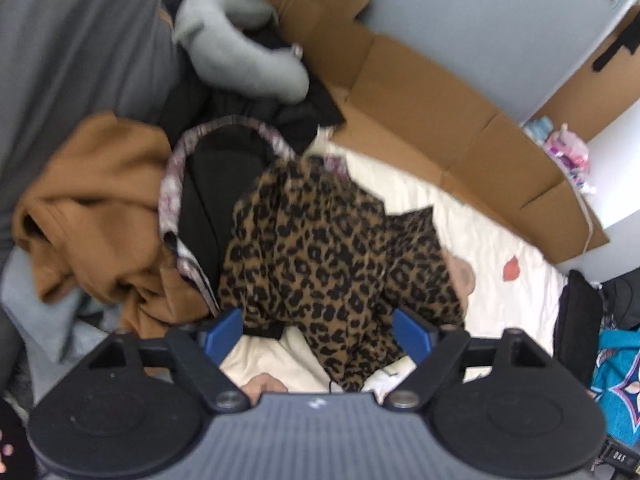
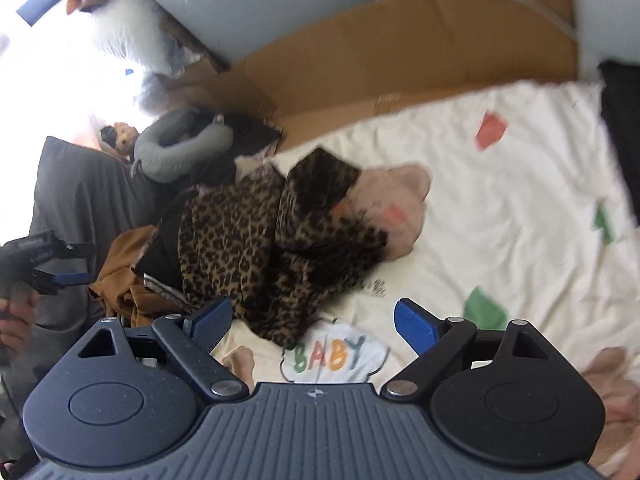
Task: Fold clothes
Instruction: 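Move both tools toward the leopard-print garment on the clothes pile, then grasp the leopard-print garment with the right tool and pull it onto the sheet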
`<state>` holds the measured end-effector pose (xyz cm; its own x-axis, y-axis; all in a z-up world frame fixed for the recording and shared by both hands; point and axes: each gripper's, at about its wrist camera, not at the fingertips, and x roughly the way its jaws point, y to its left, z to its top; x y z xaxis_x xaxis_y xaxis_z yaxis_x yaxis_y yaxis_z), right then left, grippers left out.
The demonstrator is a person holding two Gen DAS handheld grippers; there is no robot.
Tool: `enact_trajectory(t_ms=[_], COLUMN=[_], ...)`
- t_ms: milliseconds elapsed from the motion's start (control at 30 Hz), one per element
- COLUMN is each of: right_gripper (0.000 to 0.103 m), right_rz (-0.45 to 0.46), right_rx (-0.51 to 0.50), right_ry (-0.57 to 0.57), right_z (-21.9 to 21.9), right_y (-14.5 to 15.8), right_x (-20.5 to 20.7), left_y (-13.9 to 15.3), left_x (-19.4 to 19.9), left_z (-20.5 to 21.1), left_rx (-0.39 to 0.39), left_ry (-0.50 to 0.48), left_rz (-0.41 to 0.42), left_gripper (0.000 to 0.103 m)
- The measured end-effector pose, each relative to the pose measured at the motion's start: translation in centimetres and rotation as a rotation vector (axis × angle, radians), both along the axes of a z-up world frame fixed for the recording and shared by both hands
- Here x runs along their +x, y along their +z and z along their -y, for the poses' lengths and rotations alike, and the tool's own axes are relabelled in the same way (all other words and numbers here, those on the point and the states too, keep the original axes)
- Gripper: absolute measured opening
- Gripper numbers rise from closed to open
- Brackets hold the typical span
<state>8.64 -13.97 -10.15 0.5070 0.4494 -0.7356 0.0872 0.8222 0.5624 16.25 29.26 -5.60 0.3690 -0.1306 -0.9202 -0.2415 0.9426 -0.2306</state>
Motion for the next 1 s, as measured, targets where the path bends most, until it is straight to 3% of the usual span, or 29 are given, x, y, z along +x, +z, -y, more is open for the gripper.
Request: enact_trajectory(t_ms=[267, 400, 533, 667, 833, 1000], right_gripper=[0.091, 0.091, 0.085, 0.084, 0.083, 0.084], right_rz=[-0.073, -0.088, -0.13, -0.136, -0.144, -0.214], right_rx=[0.171, 0.261, 0.411, 0.462, 0.658, 0.694], right_ry=[0.034, -0.004, -0.15, -0.154, -0.288, -0.314], right_z=[-6.3, -8.1, -8.8, -10.3, -11.2, -12.5], right_y=[-10.3, -14.8, -19.6, -22.0, -24.7, -26.2], right_x=[1.1, 1.2, 1.7, 2.3, 2.2, 2.8], left_y=[-6.5, -6.8, -5.9, -5.7, -6.5, -7.7], left_x=[-1.8, -2.7, -2.2, -1.8, -1.0, 0.1], left_z=[-1.2, -2.0, -2.1, -1.9, -1.6, -1.5], left_rx=[-0.035, -0.03, 0.016, 0.066, 0.095, 0.068], left_ry=[0.087, 0.136, 0.118, 0.115, 0.106, 0.136], left_rz=[-0.008, 0.008, -0.009, -0.027, -0.036, -0.037], left_gripper=[0.079, 0.078, 0.079, 0.079, 0.079, 0.079])
